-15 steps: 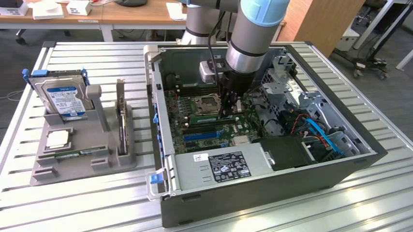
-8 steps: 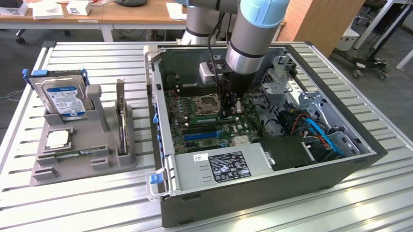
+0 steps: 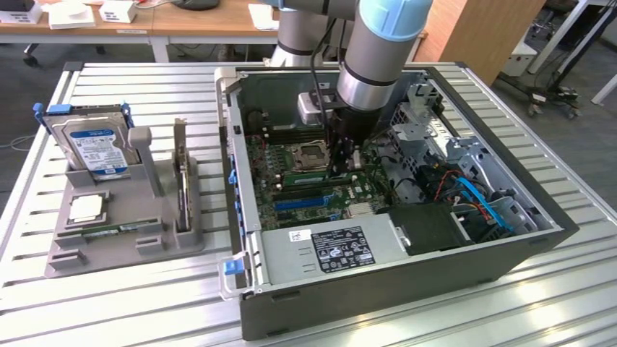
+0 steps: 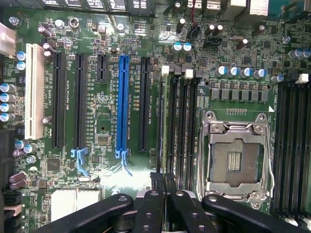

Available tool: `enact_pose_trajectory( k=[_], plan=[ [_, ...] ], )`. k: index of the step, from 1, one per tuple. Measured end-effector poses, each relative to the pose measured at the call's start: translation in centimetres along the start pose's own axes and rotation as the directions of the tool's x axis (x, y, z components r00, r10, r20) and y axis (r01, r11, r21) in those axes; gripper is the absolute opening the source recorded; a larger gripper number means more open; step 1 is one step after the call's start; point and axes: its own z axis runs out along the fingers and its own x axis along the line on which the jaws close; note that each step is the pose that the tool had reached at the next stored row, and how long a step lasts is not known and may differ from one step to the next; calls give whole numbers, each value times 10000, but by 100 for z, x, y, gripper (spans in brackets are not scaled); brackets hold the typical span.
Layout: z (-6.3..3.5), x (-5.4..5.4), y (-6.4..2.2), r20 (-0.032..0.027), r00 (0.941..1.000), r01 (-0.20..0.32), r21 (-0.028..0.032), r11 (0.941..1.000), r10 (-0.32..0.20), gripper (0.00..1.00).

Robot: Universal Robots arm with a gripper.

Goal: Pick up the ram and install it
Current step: 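Insert the ram into the slot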

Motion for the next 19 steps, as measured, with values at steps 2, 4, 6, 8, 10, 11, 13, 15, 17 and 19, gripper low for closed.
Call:
enact_pose_trajectory(
  k=[2,4,6,8,10,11,13,15,17,19],
  plan=[
    [-18,-1,1,-1,10000,0,-2,10000,0,11],
    [-39,-2,1,-1,10000,-1,-2,10000,1,11],
    [-60,-3,1,0,10000,0,-2,10000,0,11],
    [-75,-4,1,-1,10000,0,-2,10000,0,11],
    [-76,-4,1,1,10000,0,-1,10000,0,11],
    [-76,-4,1,1,10000,0,-1,10000,0,11],
    [-76,-4,1,1,10000,1,4,10000,-1,11],
    [-77,-4,1,1,10000,1,6,10000,-1,11],
    [-77,-4,1,1,10000,1,17,10000,-1,11],
    [-76,-4,1,0,10000,2,31,10000,-2,11]
  ],
)
